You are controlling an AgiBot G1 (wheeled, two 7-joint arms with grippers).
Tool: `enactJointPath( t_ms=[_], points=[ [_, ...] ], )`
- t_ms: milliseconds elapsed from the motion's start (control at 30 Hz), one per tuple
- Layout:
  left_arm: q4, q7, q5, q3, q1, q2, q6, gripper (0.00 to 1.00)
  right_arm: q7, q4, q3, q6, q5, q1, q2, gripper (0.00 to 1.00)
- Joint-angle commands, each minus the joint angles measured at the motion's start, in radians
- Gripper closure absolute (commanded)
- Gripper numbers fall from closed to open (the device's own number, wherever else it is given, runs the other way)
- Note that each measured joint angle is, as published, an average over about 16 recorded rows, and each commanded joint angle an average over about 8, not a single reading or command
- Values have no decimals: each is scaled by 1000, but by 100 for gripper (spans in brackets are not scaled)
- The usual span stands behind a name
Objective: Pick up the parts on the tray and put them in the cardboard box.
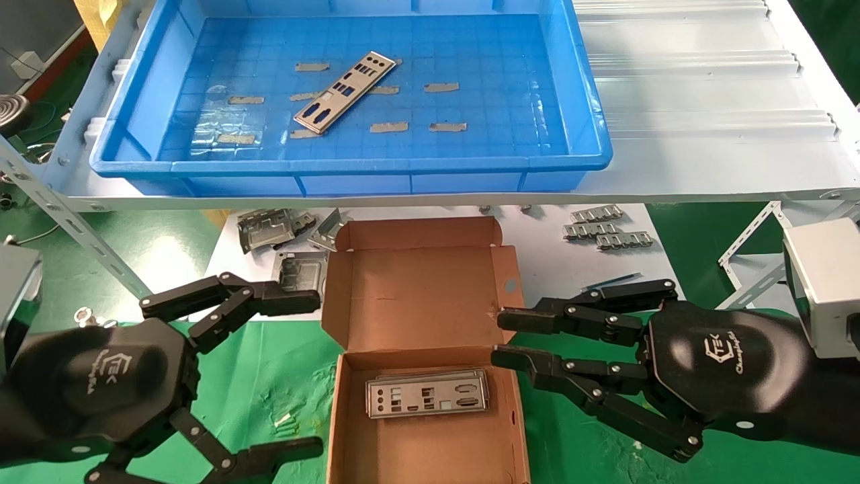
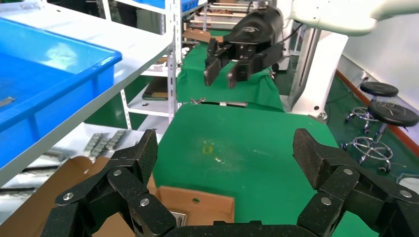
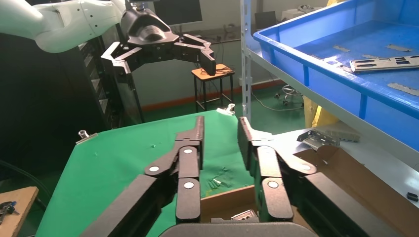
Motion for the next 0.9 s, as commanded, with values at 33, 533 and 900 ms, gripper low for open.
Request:
enactJointPath(
  t_ms=[33,533,900],
  points=[
    [-5,0,-1,-4,-2,-4,-4,0,0,0,0,0,0,0,0,100],
    [464,-84,475,218,-608,350,-204,0,0,0,0,0,0,0,0,100],
    [981,-39,694,336,-847,603,-387,0,0,0,0,0,0,0,0,100]
  ],
)
